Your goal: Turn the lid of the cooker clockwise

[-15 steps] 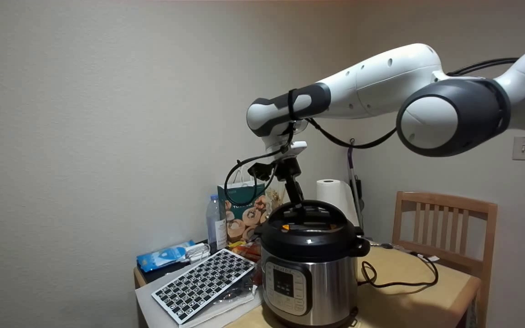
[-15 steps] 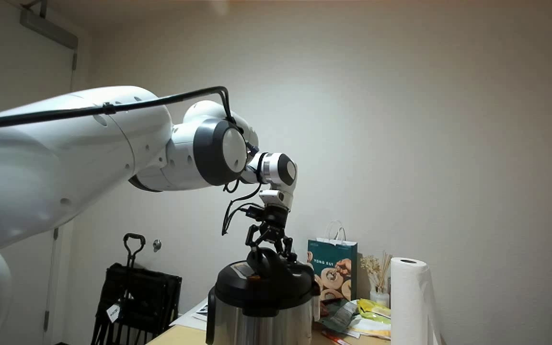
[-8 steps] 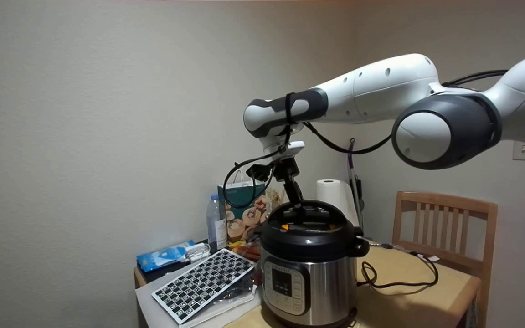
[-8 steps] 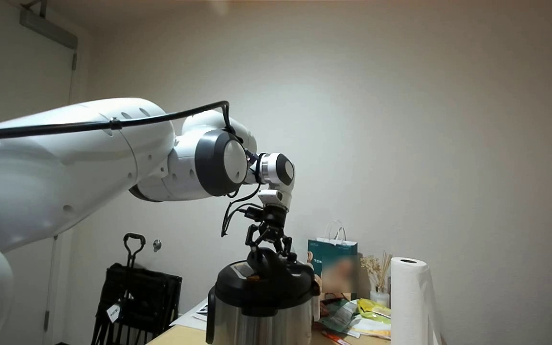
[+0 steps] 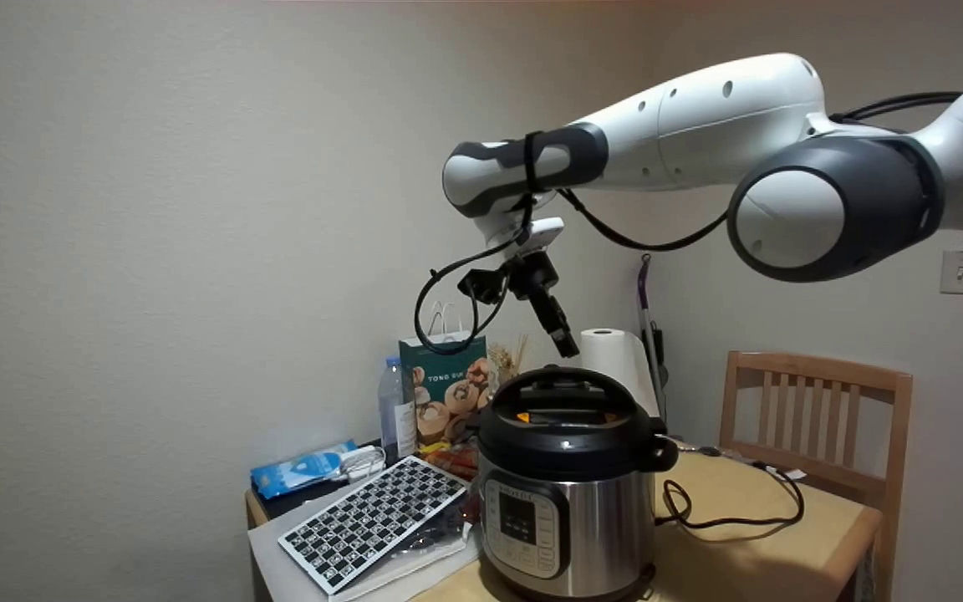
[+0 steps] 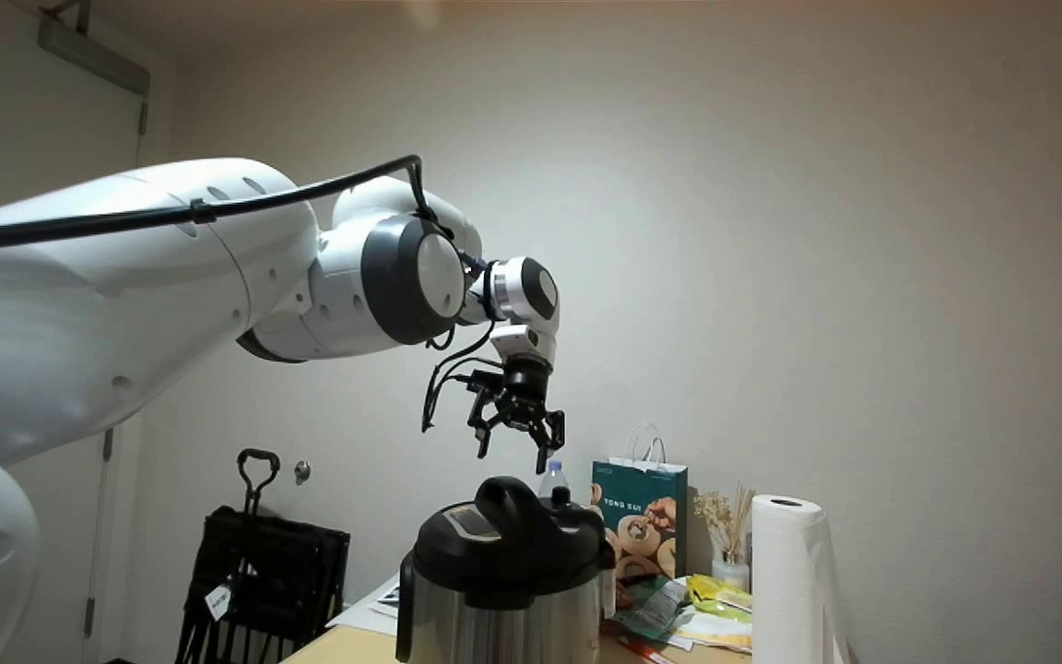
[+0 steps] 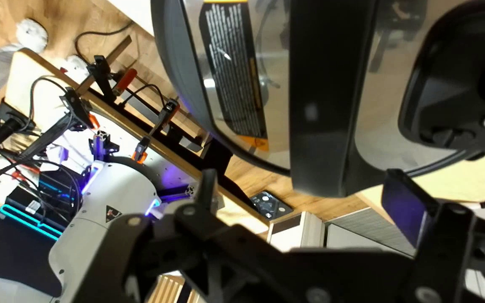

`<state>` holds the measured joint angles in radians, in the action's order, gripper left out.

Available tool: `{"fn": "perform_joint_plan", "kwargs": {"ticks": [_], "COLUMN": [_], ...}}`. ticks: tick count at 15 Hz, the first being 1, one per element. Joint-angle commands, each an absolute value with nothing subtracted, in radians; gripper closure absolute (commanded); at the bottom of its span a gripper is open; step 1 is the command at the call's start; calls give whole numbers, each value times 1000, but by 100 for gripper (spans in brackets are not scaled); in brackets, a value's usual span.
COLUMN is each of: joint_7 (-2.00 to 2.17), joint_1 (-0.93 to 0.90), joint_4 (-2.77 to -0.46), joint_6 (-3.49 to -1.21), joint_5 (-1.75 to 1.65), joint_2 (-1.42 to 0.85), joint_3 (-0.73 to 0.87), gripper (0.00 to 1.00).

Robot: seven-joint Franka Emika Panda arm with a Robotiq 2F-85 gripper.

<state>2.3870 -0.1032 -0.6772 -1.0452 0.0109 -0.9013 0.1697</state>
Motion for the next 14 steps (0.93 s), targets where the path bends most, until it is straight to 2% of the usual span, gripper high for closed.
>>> {"fn": "perform_joint_plan", "kwargs": {"ticks": [1, 10, 11, 13, 14], "joint_7": [2414, 2708, 2615, 2612, 2609], "joint_1": [-136, -179, -251, -359, -270], "joint_4": [-783, -1096, -1135, -1215, -1059], "joint_6": [-1014, -1204, -1247, -1373, -1267], "joint_5": [-25, 116, 172, 200, 152], "joint_2": [-779, -474, -452, -402, -499], "joint_3": [199, 214, 404, 528, 414], "gripper": [0, 0, 0, 0, 0]}}
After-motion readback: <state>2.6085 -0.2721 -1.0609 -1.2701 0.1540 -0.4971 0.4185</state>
